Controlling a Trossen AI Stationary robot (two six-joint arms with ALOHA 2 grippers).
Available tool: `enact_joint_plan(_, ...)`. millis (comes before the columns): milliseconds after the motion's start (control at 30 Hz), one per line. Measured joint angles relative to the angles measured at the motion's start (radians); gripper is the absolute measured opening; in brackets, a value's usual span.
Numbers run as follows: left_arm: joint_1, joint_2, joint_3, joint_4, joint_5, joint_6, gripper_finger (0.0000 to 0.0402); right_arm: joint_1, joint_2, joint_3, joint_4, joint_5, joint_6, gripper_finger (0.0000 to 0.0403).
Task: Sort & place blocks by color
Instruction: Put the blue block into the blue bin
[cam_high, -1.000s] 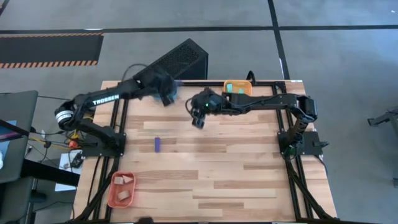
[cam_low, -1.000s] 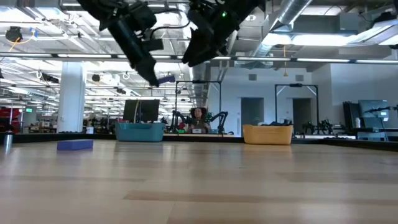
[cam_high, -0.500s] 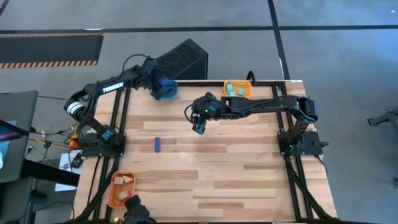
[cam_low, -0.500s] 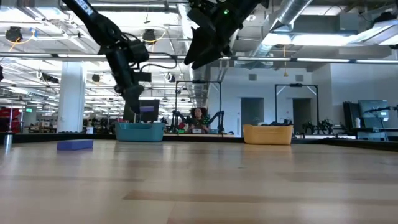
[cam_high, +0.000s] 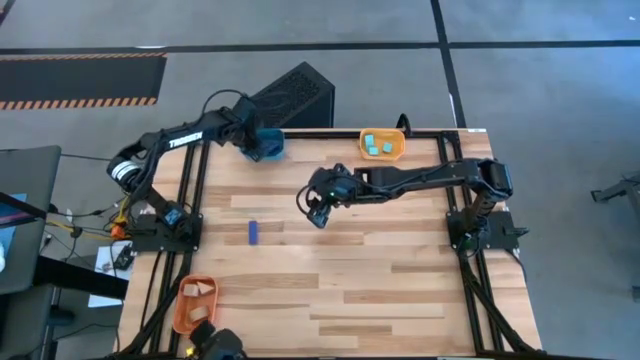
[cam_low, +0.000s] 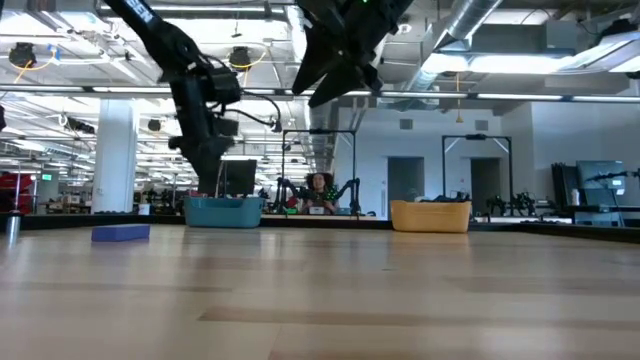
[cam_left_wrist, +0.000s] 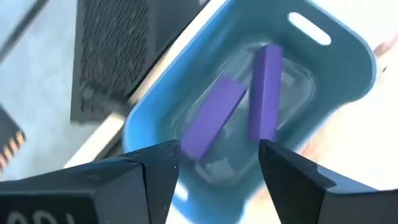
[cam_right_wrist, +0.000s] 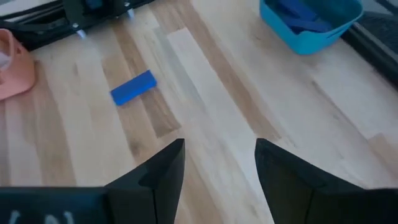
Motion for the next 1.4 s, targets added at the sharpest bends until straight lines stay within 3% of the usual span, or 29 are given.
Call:
enact_joint_plan(233,-0.076,-0.137,-0.006,-0.205,0.058,-0.252,0.0202,0.017,0.000,0.000,0.000,0.004,0.015,0.0217)
enact_joint_plan(533,-0.386,-0.242,-0.213,-0.224,0.063,-0.731,0.0186,-0.004,0.000,0.000,0.013,0.025,0.048,0.0216)
enact_joint_plan(800,-0.637,-0.244,-0.239,-0.241,-0.007,-1.092,0.0185,-0.047,-0.027,0.042,-0.118,-0.131,-0.011,0.0216)
enact_joint_plan(1067,-0.838,-0.174,-0.238,-0.270,-0.057,-1.362,0.0185,-0.029,-0.113,0.050,-0.324,-0.107,-0.032,0.0216)
enact_joint_plan(1400,-0.973,-0.063,-0.238,-0.302,-0.029,-1.540,0.0185,-0.006,-0.117,0.044,-0.336,-0.087,-0.065,0.0216)
